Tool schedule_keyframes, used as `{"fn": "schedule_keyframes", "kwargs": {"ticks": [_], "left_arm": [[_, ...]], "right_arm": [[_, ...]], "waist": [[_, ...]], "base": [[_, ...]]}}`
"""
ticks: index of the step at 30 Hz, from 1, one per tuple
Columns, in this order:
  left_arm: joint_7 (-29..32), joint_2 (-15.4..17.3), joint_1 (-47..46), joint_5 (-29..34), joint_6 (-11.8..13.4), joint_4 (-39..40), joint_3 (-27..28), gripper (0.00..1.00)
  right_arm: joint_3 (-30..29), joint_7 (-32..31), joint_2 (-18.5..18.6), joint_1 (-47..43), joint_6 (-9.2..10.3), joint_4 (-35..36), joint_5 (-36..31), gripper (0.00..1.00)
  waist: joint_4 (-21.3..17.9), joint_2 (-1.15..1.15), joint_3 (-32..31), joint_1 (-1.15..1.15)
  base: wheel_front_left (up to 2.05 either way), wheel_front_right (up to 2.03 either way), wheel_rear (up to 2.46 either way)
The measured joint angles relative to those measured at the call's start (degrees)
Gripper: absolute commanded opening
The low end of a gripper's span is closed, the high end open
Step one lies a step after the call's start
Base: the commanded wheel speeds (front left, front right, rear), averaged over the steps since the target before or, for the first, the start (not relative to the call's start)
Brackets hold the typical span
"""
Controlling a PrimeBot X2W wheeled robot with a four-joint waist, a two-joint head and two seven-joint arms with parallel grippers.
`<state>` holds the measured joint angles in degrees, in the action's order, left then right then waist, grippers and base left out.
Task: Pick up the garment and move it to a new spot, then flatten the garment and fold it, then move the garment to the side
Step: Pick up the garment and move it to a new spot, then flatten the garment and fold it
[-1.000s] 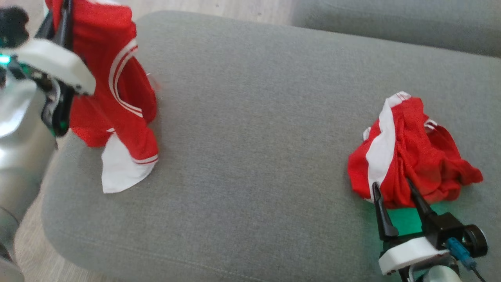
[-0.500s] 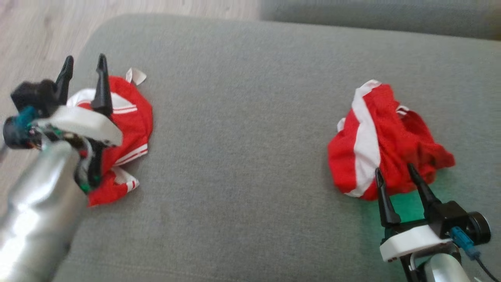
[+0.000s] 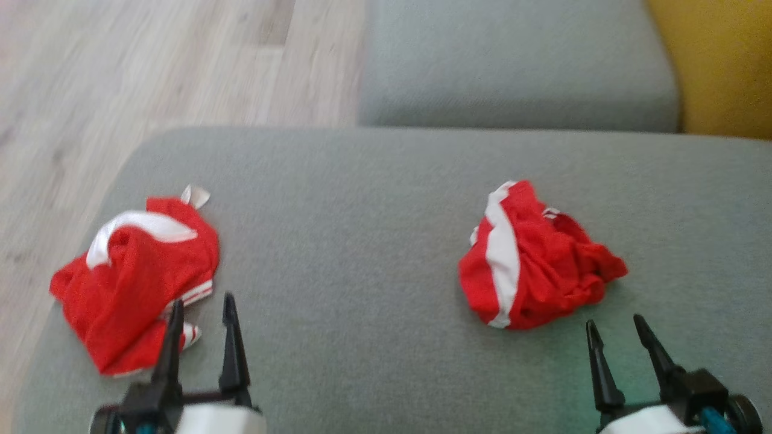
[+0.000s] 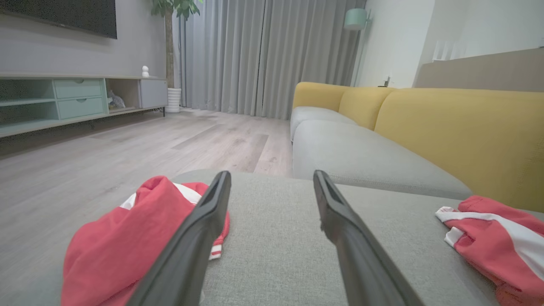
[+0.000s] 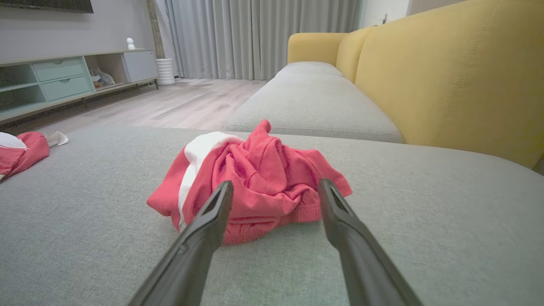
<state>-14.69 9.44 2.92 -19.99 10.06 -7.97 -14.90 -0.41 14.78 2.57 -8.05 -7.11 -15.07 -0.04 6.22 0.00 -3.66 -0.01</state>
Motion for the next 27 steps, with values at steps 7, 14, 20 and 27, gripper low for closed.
{"fn": "schedule_keyframes", "kwargs": {"ticks": [7,14,20,27], "left_arm": [[0.0,-4.1,10.0,8.0,-2.6,2.5,3.8,1.00],[0.0,-5.4,12.9,11.0,-4.6,1.7,5.4,1.00],[0.0,-5.7,12.9,13.0,-5.6,0.0,5.6,1.00],[0.0,-5.9,12.8,13.0,-6.3,-0.8,5.7,1.00]], "right_arm": [[0.3,0.0,-0.1,-4.0,0.00,0.5,1.3,1.00],[2.4,0.0,-0.1,-5.2,0.00,1.6,2.2,1.00],[3.4,0.0,-0.1,-6.0,0.00,1.6,2.8,1.00],[3.6,0.0,-0.1,-6.7,0.00,1.6,3.2,1.00]], "waist": [[-1.9,0.00,-4.1,0.00],[-3.0,0.00,-5.9,0.00],[-3.4,0.00,-6.1,0.01],[-3.8,0.00,-6.1,0.01]], "base": [[0.00,0.00,0.00],[0.00,0.00,0.00],[0.00,0.00,0.00],[0.00,0.00,0.00]]}}
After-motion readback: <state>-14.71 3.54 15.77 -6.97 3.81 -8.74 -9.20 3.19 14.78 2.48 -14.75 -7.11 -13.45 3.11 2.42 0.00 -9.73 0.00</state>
